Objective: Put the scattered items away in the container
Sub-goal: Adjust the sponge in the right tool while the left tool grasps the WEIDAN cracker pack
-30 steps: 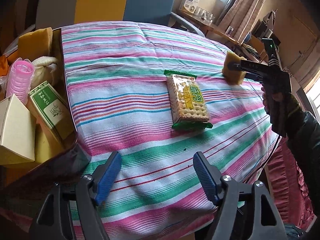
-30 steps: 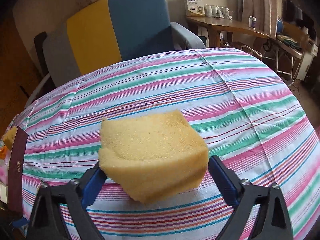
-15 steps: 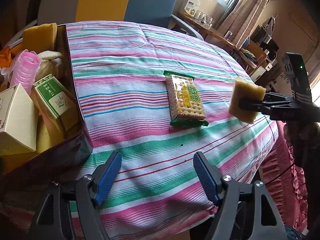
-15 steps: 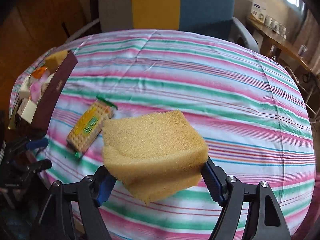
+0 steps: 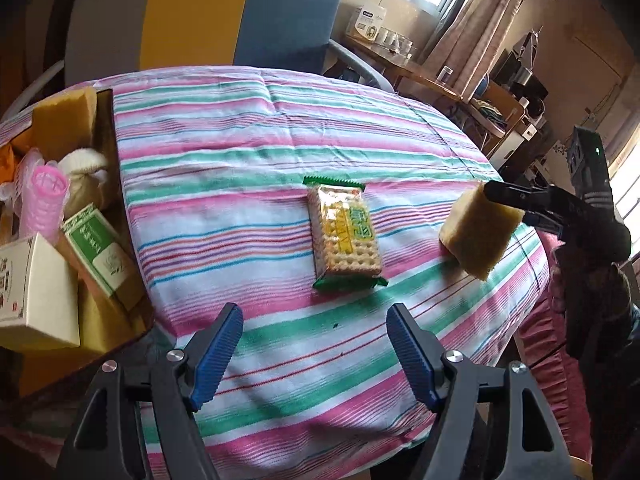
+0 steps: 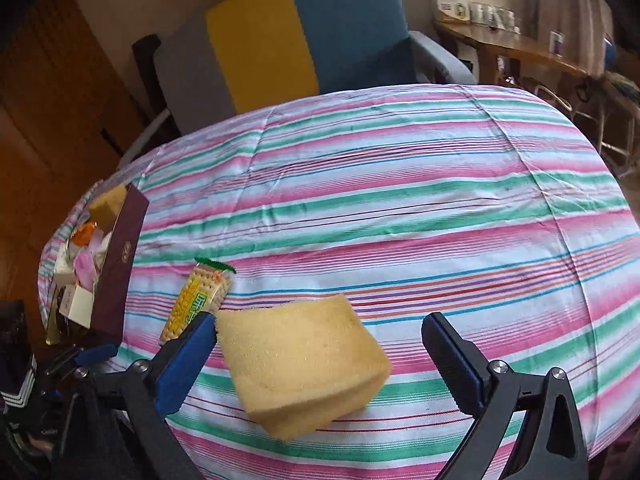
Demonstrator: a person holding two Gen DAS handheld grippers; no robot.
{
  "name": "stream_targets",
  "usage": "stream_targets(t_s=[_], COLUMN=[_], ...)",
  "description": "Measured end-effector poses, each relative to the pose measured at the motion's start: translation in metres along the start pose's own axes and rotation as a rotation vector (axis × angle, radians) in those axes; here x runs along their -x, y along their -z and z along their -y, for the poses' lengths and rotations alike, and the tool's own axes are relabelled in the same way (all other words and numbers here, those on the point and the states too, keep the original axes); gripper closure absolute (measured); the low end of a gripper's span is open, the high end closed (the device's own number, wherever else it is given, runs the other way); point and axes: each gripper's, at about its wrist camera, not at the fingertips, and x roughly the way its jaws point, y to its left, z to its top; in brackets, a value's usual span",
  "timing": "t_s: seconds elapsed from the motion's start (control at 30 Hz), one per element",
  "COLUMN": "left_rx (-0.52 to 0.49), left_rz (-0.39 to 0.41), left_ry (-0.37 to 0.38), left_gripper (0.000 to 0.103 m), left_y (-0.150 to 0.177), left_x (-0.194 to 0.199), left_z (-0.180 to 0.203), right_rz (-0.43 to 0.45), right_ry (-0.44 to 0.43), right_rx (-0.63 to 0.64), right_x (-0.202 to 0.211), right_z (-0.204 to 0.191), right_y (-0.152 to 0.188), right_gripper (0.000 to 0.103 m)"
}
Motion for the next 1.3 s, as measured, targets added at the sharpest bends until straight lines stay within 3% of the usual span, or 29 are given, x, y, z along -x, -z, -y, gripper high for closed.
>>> stream_targets(t_s=[0.13, 0.27, 0.5, 0.67, 0.8, 1.07, 1.3], left_rx=[-0.061, -0.122, -0.175, -0.121, -0.124, -0.030, 0.007], left_rz=[0.003, -0.036, -0.101, -0.140, -0.103, -0.071, -0.064], left_ry=[-0.002, -0.026, -0.094, -0.126, -0.129, -0.097, -0.079], left_gripper=[0.028, 0.028, 0.028, 0.041, 0.052, 0.052, 0.052], left_y=[-0.025, -0.043, -0.058, -0.054, -0.044, -0.014, -0.005], left_x=[-0.011, -0.038, -0.078, -0.096, -0.085, -0.055, -0.047], left_z=[0.016, 0.032, 0.042, 0.025, 0.018, 0.003, -0.002], right_rz=[0.088, 0.127, 0.158, 0.169, 0.168, 0.163, 0.200], right_ry=[-0.056, -0.104, -0.075, -0.011, 0.014, 0.009, -0.052], right_rx=[-0.155, -0.229, -0.297, -0.315, -0.329, -0.345, -0.282], right_x=[0.016, 0.021, 0.014, 0.004, -0.010, -0.032, 0.000], right_z=[0.037, 0.055, 0.076, 0.091, 0.102, 0.108, 0.093], right_y=[0.011, 0.019, 0.019, 0.007, -0.003, -0.021, -0.007], right_gripper=[0.000, 0.000, 0.000, 0.000, 0.000, 0.000, 0.000])
